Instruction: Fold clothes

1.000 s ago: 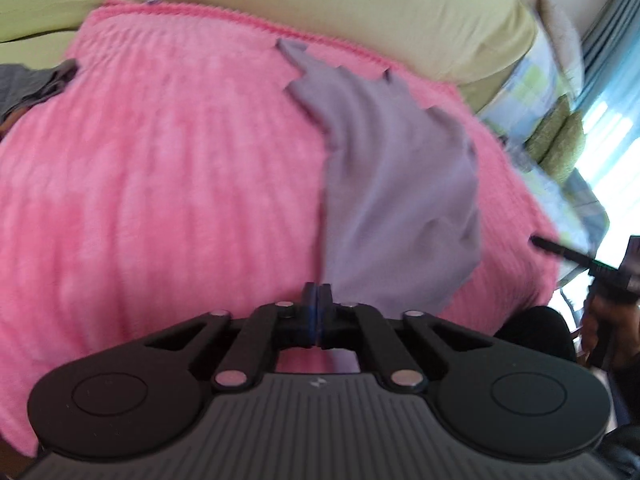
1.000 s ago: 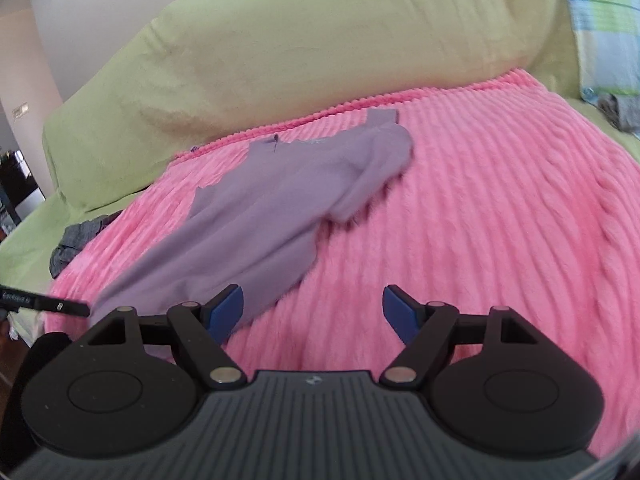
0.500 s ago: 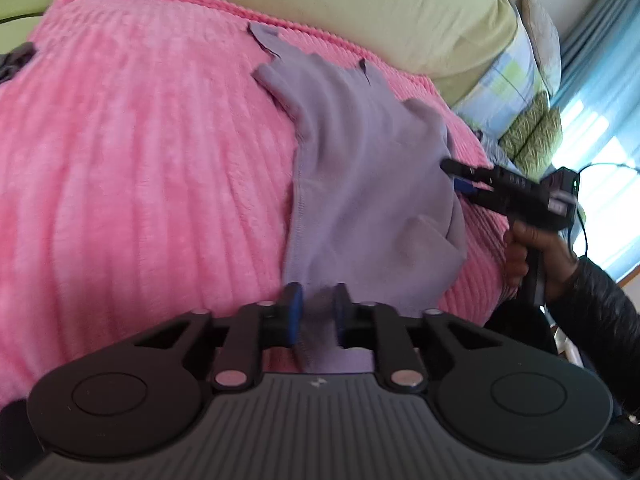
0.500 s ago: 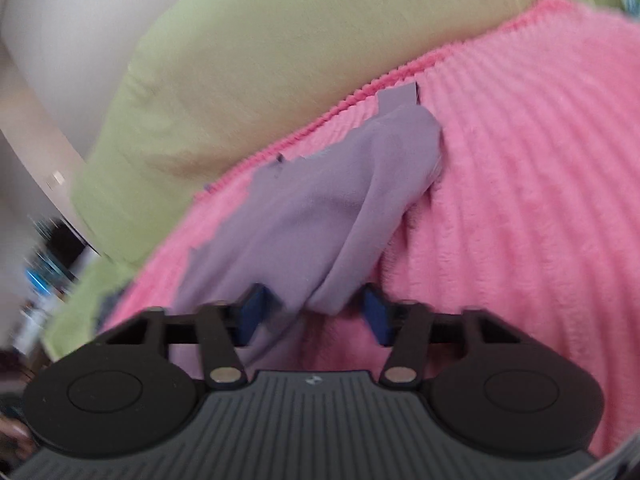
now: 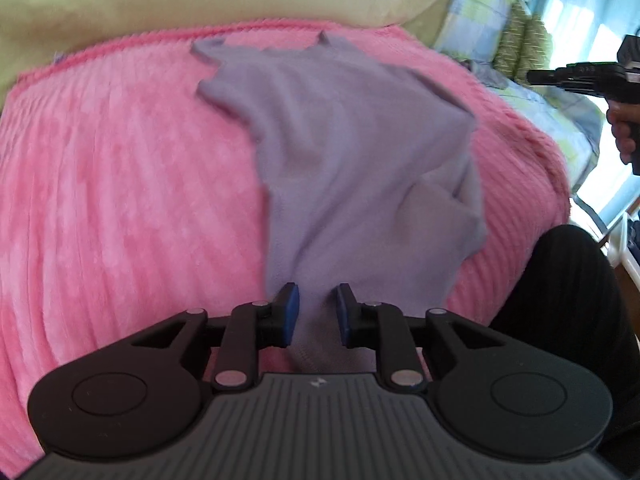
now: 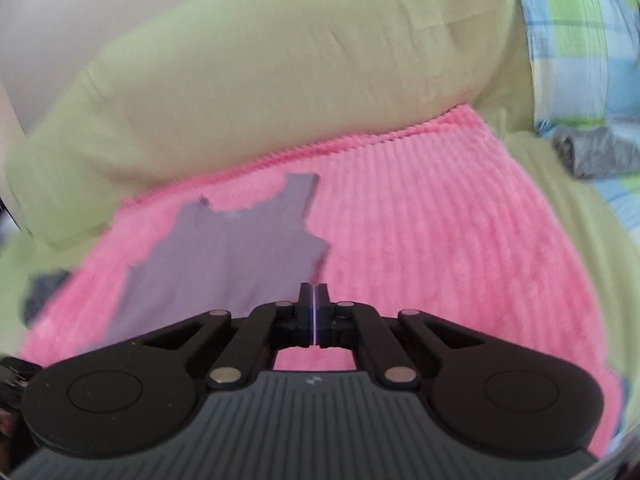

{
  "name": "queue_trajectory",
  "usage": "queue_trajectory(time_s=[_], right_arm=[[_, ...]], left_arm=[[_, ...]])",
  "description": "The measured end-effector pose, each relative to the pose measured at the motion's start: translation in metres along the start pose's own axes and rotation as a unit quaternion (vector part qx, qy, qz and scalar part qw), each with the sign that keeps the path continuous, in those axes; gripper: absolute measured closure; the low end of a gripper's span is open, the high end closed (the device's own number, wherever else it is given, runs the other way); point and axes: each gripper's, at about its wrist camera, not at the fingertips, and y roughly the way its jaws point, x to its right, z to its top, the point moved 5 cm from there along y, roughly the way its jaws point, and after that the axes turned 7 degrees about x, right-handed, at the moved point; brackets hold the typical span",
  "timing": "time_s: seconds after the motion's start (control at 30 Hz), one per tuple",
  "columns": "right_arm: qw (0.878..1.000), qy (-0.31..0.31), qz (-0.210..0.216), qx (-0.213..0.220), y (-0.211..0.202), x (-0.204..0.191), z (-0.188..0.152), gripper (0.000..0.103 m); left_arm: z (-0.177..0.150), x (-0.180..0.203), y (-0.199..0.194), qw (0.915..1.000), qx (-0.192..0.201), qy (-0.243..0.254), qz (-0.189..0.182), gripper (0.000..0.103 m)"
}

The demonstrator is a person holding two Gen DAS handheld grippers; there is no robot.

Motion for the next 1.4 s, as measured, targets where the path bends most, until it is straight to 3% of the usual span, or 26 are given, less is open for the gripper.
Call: queue_trajectory(time_s=[0.03, 0.07, 0.1, 0.23, 0.37, 0.43, 0.47, 0.5, 0.53, 0.6, 0.63, 0.67, 0.77, 0.83, 0.9, 0.97, 1.0, 1.07, 1.23, 1.3, 1.4], right_arm=[[1.000, 0.001, 0.018, -0.012, 0.008, -0.004, -0.012, 0.093], [0.999, 0.002, 0.035, -0.024, 0.016, -0.009, -0.024, 0.080], [0.998, 0.002, 0.051, -0.033, 0.024, -0.013, -0.035, 0.075], [0.996, -0.010, 0.084, -0.034, 0.060, -0.020, -0.060, 0.075], [0.993, -0.032, 0.112, -0.026, 0.095, -0.023, -0.069, 0.075], [0.991, -0.002, 0.132, -0.036, 0.104, -0.017, -0.069, 0.085], [0.989, 0.013, 0.140, -0.043, 0.104, -0.014, -0.067, 0.097], [0.988, 0.021, 0.142, -0.048, 0.101, -0.012, -0.065, 0.097], [0.988, 0.029, 0.143, -0.055, 0.096, -0.010, -0.061, 0.097], [0.987, 0.041, 0.134, -0.072, 0.079, -0.005, -0.049, 0.099], [0.988, 0.046, 0.125, -0.077, 0.071, -0.002, -0.042, 0.099], [0.990, 0.051, 0.109, -0.079, 0.059, 0.002, -0.029, 0.099], [0.996, 0.036, 0.059, -0.050, 0.032, 0.011, 0.004, 0.103], [0.999, 0.021, 0.025, -0.023, 0.017, 0.015, 0.023, 0.103], [1.000, 0.011, 0.011, 0.007, 0.008, 0.016, 0.028, 0.100], [0.999, 0.030, 0.023, 0.016, 0.005, 0.019, 0.018, 0.095], [0.999, 0.039, 0.031, 0.012, 0.005, 0.020, 0.008, 0.077], [0.997, 0.060, 0.048, 0.001, 0.005, 0.022, -0.014, 0.062], [0.990, 0.096, 0.091, -0.040, 0.015, 0.013, -0.066, 0.062], [0.987, 0.114, 0.107, -0.047, 0.031, 0.003, -0.082, 0.059], [0.982, 0.139, 0.119, -0.050, 0.054, -0.008, -0.093, 0.047]], left_arm=[[0.004, 0.009, 0.001, 0.9999, 0.007, 0.009, -0.012, 0.071], [0.009, 0.020, 0.002, 0.9994, 0.014, 0.019, -0.026, 0.063], [0.016, 0.035, 0.006, 0.9980, 0.023, 0.037, -0.046, 0.061], [0.032, 0.085, 0.030, 0.9888, 0.037, 0.124, -0.074, 0.057], [0.040, 0.121, 0.061, 0.9750, 0.040, 0.208, -0.068, 0.056], [0.039, 0.137, 0.083, 0.9626, 0.029, 0.266, -0.044, 0.056], [0.038, 0.140, 0.088, 0.9584, 0.024, 0.282, -0.039, 0.057], [0.036, 0.146, 0.098, 0.9509, 0.013, 0.308, -0.031, 0.057], [0.033, 0.149, 0.103, 0.9455, 0.006, 0.325, -0.023, 0.059], [0.026, 0.155, 0.107, 0.9350, 0.001, 0.354, -0.016, 0.083], [0.024, 0.159, 0.108, 0.9297, -0.001, 0.368, -0.014, 0.101], [0.022, 0.161, 0.108, 0.9289, -0.001, 0.370, -0.018, 0.101], [0.025, 0.170, 0.103, 0.9397, 0.002, 0.335, -0.066, 0.102], [0.035, 0.167, 0.095, 0.9617, 0.009, 0.239, -0.134, 0.102], [0.044, 0.159, 0.086, 0.9703, 0.021, 0.157, -0.182, 0.102], [0.049, 0.149, 0.077, 0.9721, 0.034, 0.106, -0.207, 0.102], [0.051, 0.138, 0.069, 0.9714, 0.042, 0.067, -0.224, 0.102], [0.054, 0.116, 0.054, 0.9676, 0.059, 0.018, -0.245, 0.102], [0.055, 0.060, 0.025, 0.9557, 0.094, -0.085, -0.265, 0.102], [0.051, 0.039, 0.018, 0.9561, 0.097, -0.115, -0.252, 0.102], [0.045, 0.023, 0.011, 0.9615, 0.097, -0.126, -0.224, 0.102]])
